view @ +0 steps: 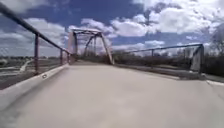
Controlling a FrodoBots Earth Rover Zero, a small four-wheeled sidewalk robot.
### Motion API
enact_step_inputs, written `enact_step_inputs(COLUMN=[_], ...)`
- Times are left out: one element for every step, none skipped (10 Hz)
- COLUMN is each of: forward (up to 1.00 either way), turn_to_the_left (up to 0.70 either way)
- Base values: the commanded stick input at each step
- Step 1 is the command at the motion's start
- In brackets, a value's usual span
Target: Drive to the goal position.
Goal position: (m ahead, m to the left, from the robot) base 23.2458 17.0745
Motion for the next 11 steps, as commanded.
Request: enact_step_inputs(forward=[0.70, 0.70, 0.70, 0.70, 0.70, 0.70, 0.70, 0.70, 0.70, 0.70, 0.70], turn_to_the_left=[0.27, 0.27, 0.27, 0.27, 0.27, 0.27, 0.27, 0.27, 0.27, 0.27, 0.00])
